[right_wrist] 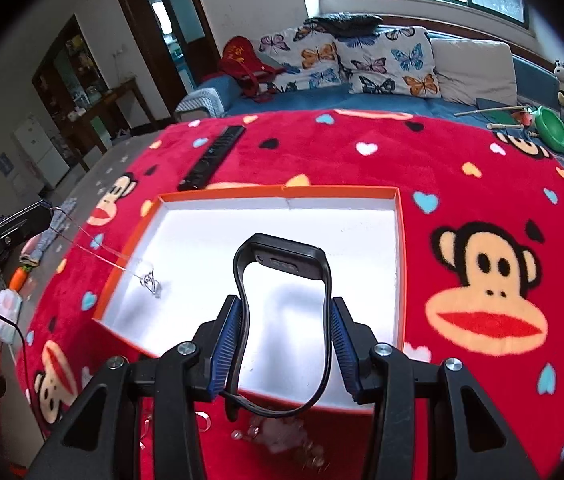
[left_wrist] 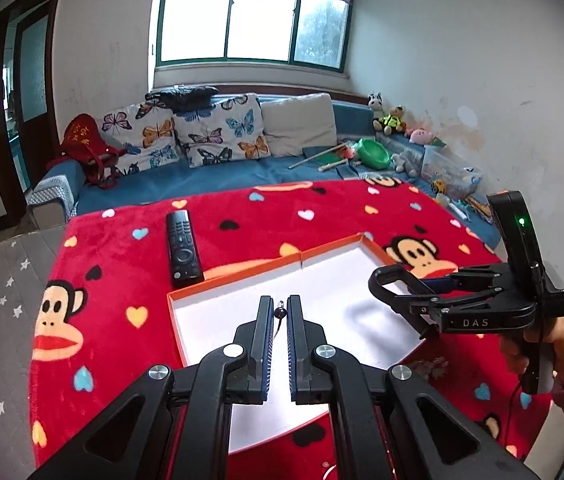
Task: Organize jewelry
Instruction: 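Carry the silver chain into the orange box and open the left tool, then carry the black watch band in the right tool toward the orange box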
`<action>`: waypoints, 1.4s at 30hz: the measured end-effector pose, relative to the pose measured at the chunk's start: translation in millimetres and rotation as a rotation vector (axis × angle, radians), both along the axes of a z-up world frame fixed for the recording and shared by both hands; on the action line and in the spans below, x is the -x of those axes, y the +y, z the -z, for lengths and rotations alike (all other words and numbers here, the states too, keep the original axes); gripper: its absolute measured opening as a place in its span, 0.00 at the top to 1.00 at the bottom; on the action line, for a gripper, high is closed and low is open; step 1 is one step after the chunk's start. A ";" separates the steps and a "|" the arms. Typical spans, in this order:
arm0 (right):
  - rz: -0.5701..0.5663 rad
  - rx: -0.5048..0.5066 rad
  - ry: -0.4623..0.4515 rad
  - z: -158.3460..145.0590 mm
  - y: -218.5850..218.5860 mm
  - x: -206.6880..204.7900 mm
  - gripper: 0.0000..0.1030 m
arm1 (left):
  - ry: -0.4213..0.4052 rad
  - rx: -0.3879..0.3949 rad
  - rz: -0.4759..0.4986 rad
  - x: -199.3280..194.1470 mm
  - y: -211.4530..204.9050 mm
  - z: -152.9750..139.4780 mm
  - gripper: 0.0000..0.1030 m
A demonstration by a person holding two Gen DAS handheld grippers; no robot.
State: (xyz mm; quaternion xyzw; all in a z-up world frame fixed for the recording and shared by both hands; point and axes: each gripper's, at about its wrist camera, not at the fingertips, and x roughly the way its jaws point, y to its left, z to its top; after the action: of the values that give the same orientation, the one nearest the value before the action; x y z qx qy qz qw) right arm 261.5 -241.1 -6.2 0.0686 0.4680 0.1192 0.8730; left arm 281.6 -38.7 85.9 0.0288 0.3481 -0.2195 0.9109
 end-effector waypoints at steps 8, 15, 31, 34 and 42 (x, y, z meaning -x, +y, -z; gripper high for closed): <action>0.036 0.040 0.058 24.5 -6.8 -10.7 0.52 | 0.087 -0.053 -0.005 -9.9 -0.8 52.7 0.94; 0.052 0.109 0.085 37.6 -8.3 -13.3 0.52 | 0.192 -0.106 -0.011 -20.4 1.0 102.8 0.94; 0.039 0.143 0.042 31.4 -3.8 -8.3 0.39 | 0.258 -0.105 -0.024 -45.9 -14.9 132.2 0.53; 0.038 0.142 0.036 30.3 -3.9 -7.1 0.39 | 0.248 -0.091 -0.029 -50.9 -17.3 130.5 0.51; 0.032 0.133 0.023 27.4 -3.1 -5.3 0.39 | 0.229 -0.175 -0.057 -72.2 -34.1 143.7 0.52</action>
State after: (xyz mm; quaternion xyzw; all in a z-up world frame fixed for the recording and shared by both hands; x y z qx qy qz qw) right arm 266.8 -244.1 -33.6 0.0193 0.4839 0.0729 0.8719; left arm 353.8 -72.8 -57.8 0.0730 0.4683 -0.1643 0.8651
